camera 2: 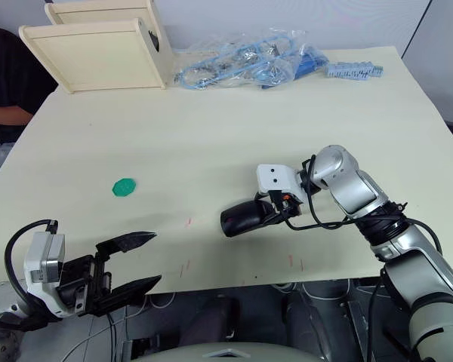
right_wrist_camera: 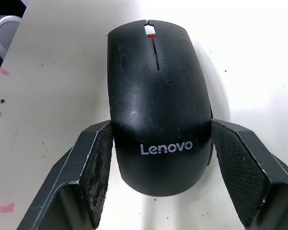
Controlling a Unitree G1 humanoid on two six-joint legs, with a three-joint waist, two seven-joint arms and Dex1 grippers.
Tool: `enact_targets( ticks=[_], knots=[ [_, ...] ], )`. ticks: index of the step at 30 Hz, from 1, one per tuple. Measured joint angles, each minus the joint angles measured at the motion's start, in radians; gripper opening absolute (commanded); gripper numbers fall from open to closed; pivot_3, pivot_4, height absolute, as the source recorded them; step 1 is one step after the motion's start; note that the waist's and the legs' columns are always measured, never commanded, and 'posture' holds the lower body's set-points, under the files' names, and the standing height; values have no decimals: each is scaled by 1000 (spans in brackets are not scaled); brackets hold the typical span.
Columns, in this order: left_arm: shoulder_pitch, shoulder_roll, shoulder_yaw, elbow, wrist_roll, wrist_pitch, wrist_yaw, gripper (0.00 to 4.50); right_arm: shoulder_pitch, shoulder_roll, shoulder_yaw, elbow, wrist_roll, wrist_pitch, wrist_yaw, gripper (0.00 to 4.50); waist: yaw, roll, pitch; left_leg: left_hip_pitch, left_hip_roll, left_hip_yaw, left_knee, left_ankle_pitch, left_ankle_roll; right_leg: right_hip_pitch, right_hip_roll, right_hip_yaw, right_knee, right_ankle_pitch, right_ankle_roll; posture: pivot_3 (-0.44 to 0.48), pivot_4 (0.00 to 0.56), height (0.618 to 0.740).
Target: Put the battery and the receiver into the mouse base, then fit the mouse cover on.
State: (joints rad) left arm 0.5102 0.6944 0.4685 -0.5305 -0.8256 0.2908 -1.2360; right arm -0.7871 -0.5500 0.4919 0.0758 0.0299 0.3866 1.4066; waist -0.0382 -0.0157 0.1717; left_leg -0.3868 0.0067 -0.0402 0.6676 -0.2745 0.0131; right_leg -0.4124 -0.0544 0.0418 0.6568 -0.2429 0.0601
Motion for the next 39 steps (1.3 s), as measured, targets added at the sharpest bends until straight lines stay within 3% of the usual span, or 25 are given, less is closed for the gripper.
enact_targets(
  ticks=[19,21,23,35,39],
  knots=[
    [-6,0,-3,0,0,0,2,4500,-5,1,0,0,5,1,-1,3265,0,0,0,0,0,0,0,0,0,0,0,0,0,0,0,0,150,740],
    [-6,0,-4,0,0,0,2,4500,-5,1,0,0,5,1,-1,3497,0,0,0,0,0,0,0,0,0,0,0,0,0,0,0,0,150,740],
    [-5,0,-4,0,0,0,2,4500,-5,1,0,0,6,1,-1,4336,0,0,0,0,0,0,0,0,0,0,0,0,0,0,0,0,150,740],
    [-4,-1,-4,0,1,-1,2,4500,-5,2,-3,-1,20,3,-1,4336,0,0,0,0,0,0,0,0,0,0,0,0,0,0,0,0,150,740],
    [-4,-2,-4,0,1,-4,2,4500,-6,30,-68,-34,111,58,-1,4336,0,0,0,0,0,0,0,0,0,0,0,0,0,0,0,0,150,740]
  ],
)
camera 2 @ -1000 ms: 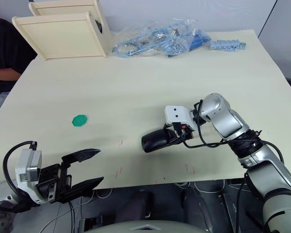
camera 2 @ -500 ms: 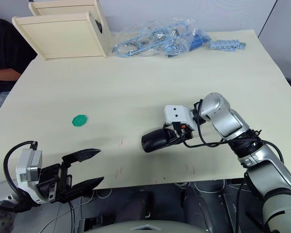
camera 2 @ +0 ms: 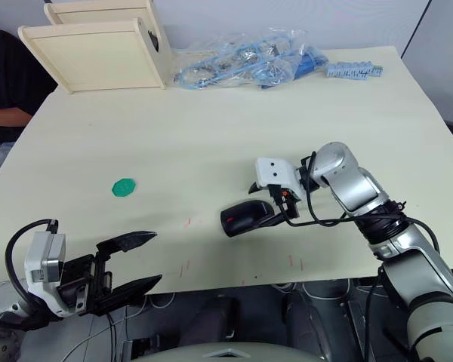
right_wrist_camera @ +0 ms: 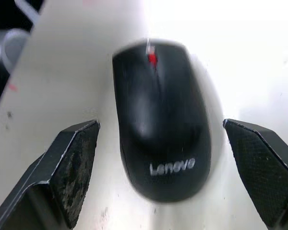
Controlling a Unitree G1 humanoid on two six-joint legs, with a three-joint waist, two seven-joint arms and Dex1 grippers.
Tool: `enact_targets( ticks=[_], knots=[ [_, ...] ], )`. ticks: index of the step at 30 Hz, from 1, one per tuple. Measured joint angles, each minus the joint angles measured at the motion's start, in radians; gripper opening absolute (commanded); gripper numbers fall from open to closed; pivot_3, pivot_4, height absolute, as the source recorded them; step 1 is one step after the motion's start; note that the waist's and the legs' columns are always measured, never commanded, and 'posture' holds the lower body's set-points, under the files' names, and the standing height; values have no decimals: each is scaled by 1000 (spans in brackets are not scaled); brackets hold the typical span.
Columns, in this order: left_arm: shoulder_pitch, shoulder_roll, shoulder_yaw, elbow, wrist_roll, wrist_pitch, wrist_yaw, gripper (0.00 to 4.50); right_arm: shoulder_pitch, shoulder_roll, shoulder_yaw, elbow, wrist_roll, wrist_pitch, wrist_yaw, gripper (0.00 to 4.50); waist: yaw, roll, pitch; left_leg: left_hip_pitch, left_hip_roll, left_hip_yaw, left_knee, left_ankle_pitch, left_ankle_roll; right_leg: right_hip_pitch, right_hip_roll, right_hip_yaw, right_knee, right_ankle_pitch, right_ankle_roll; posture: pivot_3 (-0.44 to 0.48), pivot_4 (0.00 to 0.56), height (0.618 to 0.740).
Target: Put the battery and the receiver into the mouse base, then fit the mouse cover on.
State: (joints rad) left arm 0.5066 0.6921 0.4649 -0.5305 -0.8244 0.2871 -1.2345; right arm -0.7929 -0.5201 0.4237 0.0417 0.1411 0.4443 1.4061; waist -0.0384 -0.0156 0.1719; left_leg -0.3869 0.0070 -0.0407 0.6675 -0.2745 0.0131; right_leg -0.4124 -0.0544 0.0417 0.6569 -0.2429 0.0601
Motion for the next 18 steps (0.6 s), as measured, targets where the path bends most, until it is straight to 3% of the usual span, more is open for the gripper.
enact_targets(
  ticks=[2,4,8,18],
  knots=[
    [1,-1,0,0,0,-1,0,4500,-4,13,-17,-13,28,26,-2,4336,0,0,0,0,0,0,0,0,0,0,0,0,0,0,0,0,150,740],
    [4,-2,0,0,2,-5,0,4500,-11,28,-26,-33,59,70,-12,3810,0,0,0,0,0,0,0,0,0,0,0,0,0,0,0,0,150,740],
    [6,-4,0,2,7,-9,0,4500,-16,64,-25,-57,71,116,-53,1857,0,0,0,0,0,0,0,0,0,0,0,0,0,0,0,0,150,740],
    [7,-5,0,3,15,-10,0,4500,-39,137,102,-66,1,119,-124,1857,-2,0,0,0,0,0,0,0,0,0,0,0,0,0,0,0,150,740]
  ],
)
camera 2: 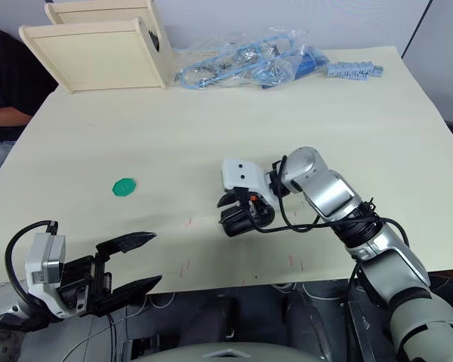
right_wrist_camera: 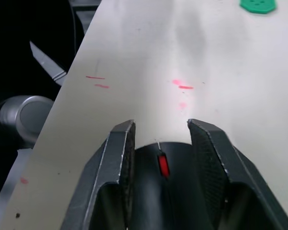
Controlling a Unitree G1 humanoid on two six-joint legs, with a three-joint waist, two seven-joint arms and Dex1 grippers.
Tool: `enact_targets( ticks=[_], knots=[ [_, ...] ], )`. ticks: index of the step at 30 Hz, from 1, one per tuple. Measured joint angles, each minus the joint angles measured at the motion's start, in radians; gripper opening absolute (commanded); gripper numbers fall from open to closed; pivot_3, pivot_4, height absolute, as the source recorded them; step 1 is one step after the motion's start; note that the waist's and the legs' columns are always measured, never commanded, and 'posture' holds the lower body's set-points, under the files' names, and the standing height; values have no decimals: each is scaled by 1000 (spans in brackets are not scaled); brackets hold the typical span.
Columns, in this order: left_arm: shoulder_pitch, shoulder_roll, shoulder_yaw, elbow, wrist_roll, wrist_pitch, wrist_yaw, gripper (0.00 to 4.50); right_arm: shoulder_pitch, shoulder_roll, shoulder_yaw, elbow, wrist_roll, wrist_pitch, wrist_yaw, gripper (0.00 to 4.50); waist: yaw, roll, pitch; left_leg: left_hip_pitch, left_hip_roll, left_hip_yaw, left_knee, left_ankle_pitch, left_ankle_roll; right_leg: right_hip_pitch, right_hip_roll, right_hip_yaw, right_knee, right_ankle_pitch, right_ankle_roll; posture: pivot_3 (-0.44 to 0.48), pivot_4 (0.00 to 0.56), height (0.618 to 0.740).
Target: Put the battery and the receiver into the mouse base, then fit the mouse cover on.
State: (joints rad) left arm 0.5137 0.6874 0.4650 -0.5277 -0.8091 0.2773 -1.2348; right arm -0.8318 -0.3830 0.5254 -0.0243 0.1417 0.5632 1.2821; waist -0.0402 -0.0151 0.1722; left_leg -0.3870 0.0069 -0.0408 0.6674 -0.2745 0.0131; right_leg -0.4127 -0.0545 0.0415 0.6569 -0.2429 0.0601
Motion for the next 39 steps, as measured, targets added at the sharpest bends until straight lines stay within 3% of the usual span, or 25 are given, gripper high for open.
enact_targets(
  ticks=[39],
  knots=[
    [20,-23,-1,0,20,-1,3,4500,-48,40,149,55,-152,42,-36,1857,-1,0,0,0,0,0,0,0,0,0,0,0,0,0,0,0,150,740]
  ],
)
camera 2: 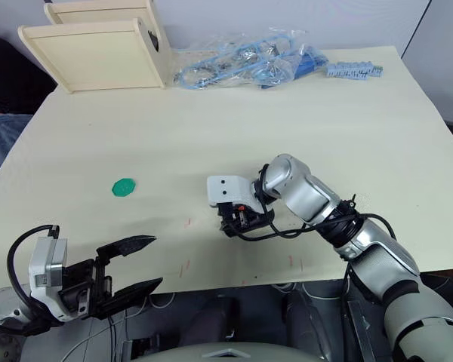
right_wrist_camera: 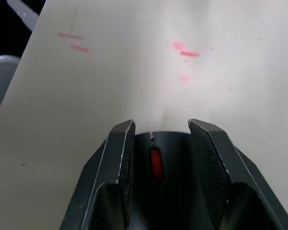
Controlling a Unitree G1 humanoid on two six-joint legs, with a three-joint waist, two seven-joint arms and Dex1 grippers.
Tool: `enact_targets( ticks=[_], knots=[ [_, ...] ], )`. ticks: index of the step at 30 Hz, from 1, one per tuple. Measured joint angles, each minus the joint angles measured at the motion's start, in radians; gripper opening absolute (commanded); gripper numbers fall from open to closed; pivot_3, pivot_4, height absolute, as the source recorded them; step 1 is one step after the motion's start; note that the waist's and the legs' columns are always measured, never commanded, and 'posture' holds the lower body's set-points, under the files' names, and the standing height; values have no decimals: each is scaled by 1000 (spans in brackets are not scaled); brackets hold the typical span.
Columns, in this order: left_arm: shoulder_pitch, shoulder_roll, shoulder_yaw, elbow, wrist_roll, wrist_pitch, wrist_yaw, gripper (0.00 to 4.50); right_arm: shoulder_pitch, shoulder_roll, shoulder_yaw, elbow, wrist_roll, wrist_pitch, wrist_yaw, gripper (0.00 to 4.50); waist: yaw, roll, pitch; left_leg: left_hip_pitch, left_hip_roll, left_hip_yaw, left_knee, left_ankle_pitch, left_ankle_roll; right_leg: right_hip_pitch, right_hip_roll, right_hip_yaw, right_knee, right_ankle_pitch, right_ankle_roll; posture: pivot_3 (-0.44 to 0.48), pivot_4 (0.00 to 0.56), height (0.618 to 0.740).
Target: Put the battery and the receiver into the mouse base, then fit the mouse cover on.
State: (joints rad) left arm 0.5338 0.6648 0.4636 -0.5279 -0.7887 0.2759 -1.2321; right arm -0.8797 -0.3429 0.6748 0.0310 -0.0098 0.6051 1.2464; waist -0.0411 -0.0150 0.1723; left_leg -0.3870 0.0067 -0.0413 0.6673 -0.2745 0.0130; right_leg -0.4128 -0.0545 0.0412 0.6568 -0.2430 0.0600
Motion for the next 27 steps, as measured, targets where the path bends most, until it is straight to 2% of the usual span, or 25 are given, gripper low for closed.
enact_targets(
  ticks=[18,23,27],
  knots=[
    [4,-6,-2,-1,1,0,11,4500,14,0,6,52,-18,-88,11,1857,2,-1,-1,1,0,0,0,0,0,1,0,0,0,0,0,0,150,740],
    [6,-7,-2,-1,1,0,15,4500,68,25,-82,74,70,-101,15,1857,2,0,0,0,0,-1,0,0,0,0,0,0,0,0,0,0,150,740],
    [8,-8,-2,-2,2,-1,16,4500,108,13,-207,8,179,-89,20,1857,2,0,1,-1,0,-1,0,0,0,0,0,-1,0,0,0,0,150,740]
  ],
)
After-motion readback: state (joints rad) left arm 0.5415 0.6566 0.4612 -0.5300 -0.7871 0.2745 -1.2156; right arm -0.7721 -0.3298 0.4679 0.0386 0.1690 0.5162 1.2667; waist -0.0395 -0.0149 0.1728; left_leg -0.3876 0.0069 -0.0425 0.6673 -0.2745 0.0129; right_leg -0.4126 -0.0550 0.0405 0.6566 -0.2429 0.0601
